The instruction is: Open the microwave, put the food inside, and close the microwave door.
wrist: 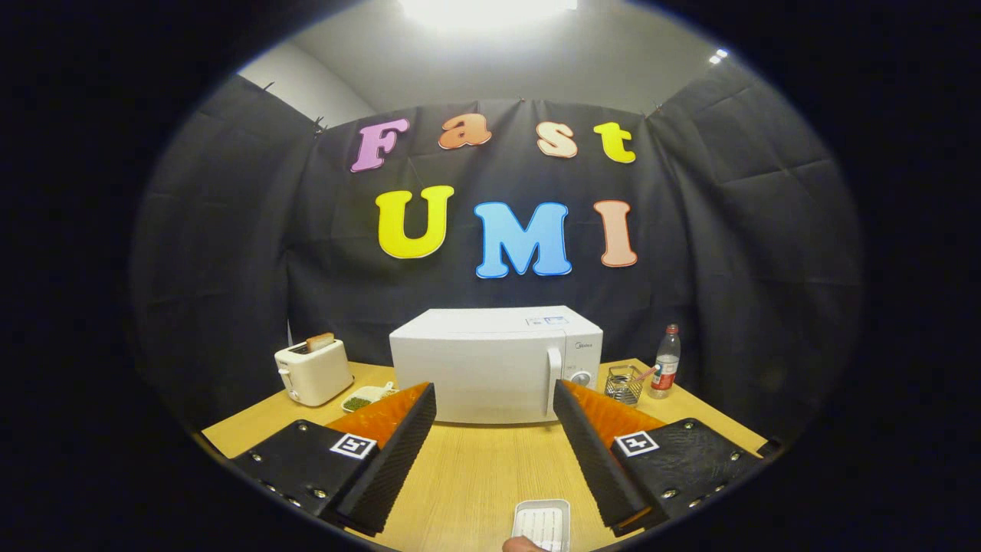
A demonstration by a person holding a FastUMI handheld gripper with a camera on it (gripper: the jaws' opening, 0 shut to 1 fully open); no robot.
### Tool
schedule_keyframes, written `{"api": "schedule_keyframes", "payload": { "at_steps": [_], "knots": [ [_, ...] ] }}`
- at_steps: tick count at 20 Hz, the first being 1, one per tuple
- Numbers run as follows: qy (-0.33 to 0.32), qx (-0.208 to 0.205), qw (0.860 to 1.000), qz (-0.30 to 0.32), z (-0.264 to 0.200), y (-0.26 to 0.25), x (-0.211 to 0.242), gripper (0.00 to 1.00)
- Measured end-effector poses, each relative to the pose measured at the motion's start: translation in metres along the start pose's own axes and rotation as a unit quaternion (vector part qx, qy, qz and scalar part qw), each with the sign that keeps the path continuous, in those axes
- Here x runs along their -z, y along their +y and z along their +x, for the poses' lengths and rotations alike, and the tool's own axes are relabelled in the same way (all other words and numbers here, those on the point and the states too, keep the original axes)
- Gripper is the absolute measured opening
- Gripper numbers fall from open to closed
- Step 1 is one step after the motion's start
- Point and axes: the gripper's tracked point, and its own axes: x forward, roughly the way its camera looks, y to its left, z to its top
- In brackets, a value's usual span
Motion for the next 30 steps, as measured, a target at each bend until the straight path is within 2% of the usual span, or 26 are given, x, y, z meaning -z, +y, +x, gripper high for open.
{"api": "schedule_keyframes", "payload": {
  "at_steps": [13,30],
  "knots": [
    [-0.017,-0.017,1.0,0.005,-0.018,0.01,-0.028,0.97],
    [-0.049,0.011,0.998,0.034,-0.013,0.002,-0.057,0.97]
  ]
}}
